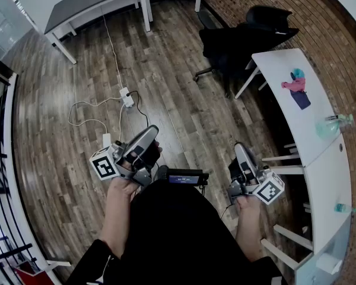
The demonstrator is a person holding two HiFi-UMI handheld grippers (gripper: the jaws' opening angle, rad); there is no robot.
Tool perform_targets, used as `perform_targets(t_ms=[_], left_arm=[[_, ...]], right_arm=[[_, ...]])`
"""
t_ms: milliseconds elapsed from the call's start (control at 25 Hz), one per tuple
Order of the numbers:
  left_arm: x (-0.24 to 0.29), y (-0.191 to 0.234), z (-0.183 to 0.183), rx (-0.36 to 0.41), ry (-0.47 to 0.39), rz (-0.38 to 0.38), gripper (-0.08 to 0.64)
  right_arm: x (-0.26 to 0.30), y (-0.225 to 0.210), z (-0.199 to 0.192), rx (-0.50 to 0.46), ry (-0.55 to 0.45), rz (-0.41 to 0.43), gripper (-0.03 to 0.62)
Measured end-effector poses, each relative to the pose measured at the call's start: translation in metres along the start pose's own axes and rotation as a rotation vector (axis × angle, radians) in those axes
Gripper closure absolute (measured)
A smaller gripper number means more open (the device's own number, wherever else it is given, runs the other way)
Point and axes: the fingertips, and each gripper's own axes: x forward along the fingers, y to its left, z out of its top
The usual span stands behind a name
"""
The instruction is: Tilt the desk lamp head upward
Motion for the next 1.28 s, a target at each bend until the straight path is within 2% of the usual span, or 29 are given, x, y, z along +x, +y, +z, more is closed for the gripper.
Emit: perform_targets(t_ms=[400, 760, 1080, 1280], left_arm=[[0.012, -0.007, -0.014, 0.017, 0.021, 0.003, 0.551], [0.010, 0.003, -0.021, -0.003, 0.026, 0.020, 0.551], [0.028, 0.053, -0.001, -0.051, 0.009, 0.004, 0.551], [0.056, 0.100, 0.042, -0.079, -0.029, -0.027, 0.551]], right_arm=[[-0.016, -0.005, 0.009, 0.008, -0.024, 0.014, 0.580], [-0.021, -0.012, 0.004, -0.028, -0.014, -0.002, 0.580], [0.009, -0.043, 0.017, -0.050, 0.009, -0.041, 0.579], [0.061, -0.072, 0.044, -0.070, 0.028, -0.065, 0.579]])
